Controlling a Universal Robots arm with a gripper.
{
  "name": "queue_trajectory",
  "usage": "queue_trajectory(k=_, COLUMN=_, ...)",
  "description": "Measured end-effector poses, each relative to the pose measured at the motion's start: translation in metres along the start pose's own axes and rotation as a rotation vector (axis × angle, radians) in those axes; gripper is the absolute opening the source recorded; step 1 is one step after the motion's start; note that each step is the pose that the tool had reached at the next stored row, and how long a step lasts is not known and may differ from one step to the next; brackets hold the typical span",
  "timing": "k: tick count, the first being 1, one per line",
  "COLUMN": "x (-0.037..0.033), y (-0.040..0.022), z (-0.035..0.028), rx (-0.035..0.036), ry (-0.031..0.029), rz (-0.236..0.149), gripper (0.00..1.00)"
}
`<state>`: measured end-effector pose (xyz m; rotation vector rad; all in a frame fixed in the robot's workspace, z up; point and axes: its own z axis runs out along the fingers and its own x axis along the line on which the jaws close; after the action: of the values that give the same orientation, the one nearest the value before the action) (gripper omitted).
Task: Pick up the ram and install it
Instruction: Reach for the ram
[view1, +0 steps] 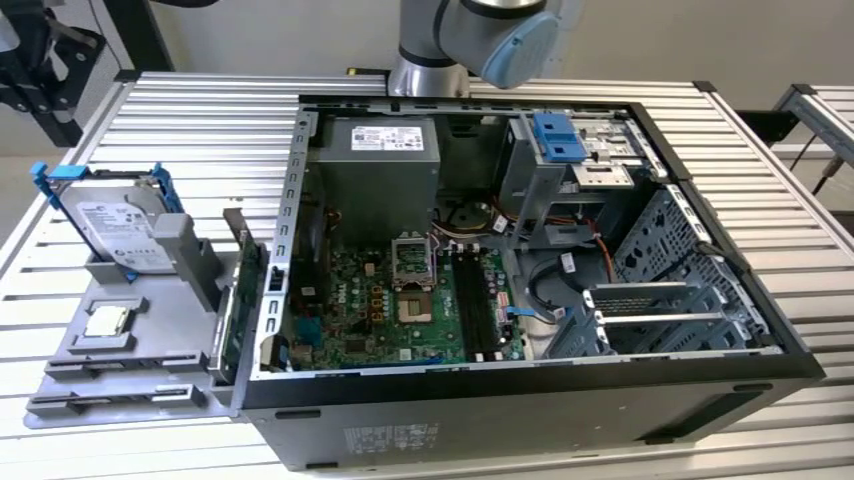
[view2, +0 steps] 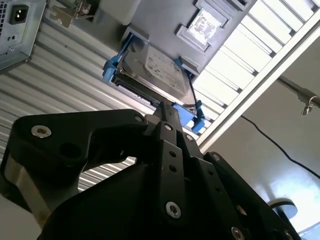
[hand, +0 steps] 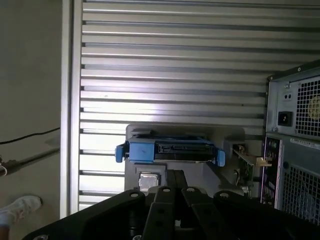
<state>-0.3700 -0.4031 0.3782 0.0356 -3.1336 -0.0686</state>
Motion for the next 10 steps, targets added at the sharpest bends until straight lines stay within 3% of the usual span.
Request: queue_trajectory(k=10, x=0.0006, y=-0.0273, z=-0.0004, rx=0.0001, ry=0.0001, rz=0.000, gripper=0.00)
